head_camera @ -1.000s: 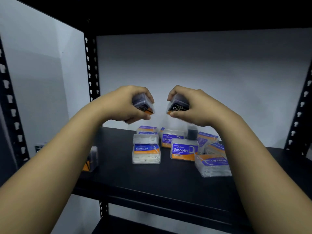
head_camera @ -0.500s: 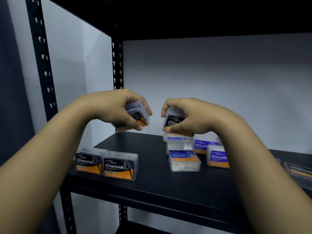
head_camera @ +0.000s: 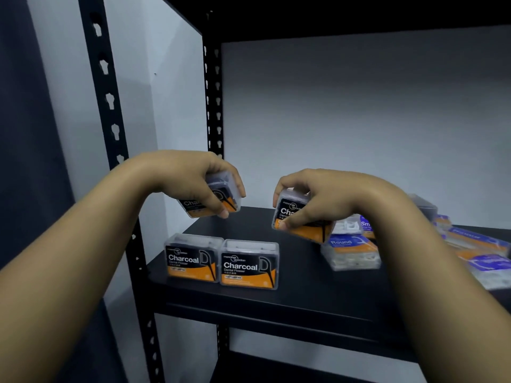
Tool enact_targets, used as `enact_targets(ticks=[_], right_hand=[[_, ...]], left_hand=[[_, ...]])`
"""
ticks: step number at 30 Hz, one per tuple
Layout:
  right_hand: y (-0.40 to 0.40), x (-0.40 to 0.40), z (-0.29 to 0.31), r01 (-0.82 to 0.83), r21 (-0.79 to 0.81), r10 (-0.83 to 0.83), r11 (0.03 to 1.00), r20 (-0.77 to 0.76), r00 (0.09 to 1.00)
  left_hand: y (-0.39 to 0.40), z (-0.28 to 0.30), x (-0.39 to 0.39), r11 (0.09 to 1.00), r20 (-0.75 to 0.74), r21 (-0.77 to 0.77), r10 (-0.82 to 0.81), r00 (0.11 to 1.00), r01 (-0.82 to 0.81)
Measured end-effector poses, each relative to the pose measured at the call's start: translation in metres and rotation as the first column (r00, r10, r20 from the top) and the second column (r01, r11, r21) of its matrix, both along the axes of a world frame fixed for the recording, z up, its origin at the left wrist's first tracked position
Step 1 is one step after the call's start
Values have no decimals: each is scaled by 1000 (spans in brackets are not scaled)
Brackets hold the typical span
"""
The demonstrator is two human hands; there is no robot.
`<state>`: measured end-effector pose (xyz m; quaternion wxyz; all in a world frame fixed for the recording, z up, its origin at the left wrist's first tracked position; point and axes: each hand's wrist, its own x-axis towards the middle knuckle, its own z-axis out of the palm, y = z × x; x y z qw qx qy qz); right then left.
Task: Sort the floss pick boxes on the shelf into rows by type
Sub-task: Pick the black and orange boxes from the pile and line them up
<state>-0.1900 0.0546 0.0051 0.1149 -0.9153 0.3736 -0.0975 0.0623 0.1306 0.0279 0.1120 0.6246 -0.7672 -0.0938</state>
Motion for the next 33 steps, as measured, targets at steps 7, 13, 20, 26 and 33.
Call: enact_targets(ticks=[7, 13, 20, 26, 33], right_hand=[[-4, 8, -5, 57, 101, -51, 993, -62, 997], [-2, 9, -8, 79, 97, -63, 992, -159, 985], [-1, 12, -18, 74, 139, -37, 988, -251, 967], [1, 16, -31, 29, 174, 26, 984, -302, 953], [2, 10, -33, 31, 236, 37, 971, -279, 960]], left_hand=[[-9, -4, 5, 996, 130, 5, 87, 988, -88], [-11, -13, 6, 983, 270, -66, 182, 946, -170], [-14, -23, 0, 987, 315, 5, 152, 937, -162], [-22, -30, -7, 980, 335, 85, 142, 931, -180], [-39, -40, -10, 928, 390, 259, 154, 908, -268]])
